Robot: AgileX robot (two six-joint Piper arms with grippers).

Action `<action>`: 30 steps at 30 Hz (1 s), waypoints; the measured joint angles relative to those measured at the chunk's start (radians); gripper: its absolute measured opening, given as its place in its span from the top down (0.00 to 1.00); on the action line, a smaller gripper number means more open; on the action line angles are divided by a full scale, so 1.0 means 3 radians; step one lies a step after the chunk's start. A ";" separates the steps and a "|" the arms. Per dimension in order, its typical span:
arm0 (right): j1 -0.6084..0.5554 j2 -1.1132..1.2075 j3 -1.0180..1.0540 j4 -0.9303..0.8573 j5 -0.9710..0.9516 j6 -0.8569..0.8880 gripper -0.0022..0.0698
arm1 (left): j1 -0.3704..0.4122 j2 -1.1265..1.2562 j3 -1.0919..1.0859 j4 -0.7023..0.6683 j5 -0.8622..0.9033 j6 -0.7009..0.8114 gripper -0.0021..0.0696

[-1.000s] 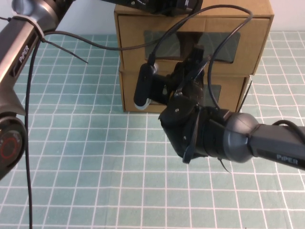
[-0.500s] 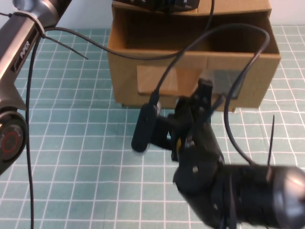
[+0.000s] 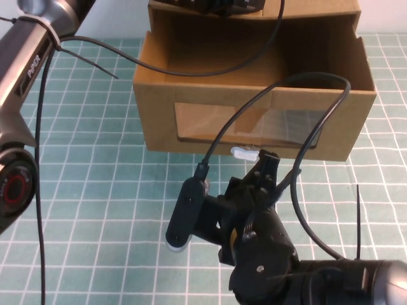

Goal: Open the shoe box
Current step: 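Pull the top drawer of the cardboard box fully open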

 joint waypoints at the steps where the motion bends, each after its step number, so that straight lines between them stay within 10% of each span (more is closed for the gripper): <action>1: 0.0000 0.0000 -0.0001 0.0005 -0.0006 0.0000 0.98 | 0.0000 0.0005 0.0000 0.0000 0.0000 -0.0008 0.98; 14: 0.0000 -0.0380 -0.0060 0.1238 -0.0573 -0.1091 0.57 | 0.0000 -0.0078 0.0007 0.0013 0.0000 -0.0045 0.98; 21: 0.0000 -0.1004 -0.0367 0.2512 -0.0371 -0.2312 0.54 | 0.0026 -0.0368 0.0088 0.0044 0.0031 -0.0053 0.98; 30: 0.0000 -0.1874 -0.0969 0.2699 0.0419 -0.2526 0.58 | 0.0052 -0.1278 0.0094 0.0281 0.0089 -0.0137 0.98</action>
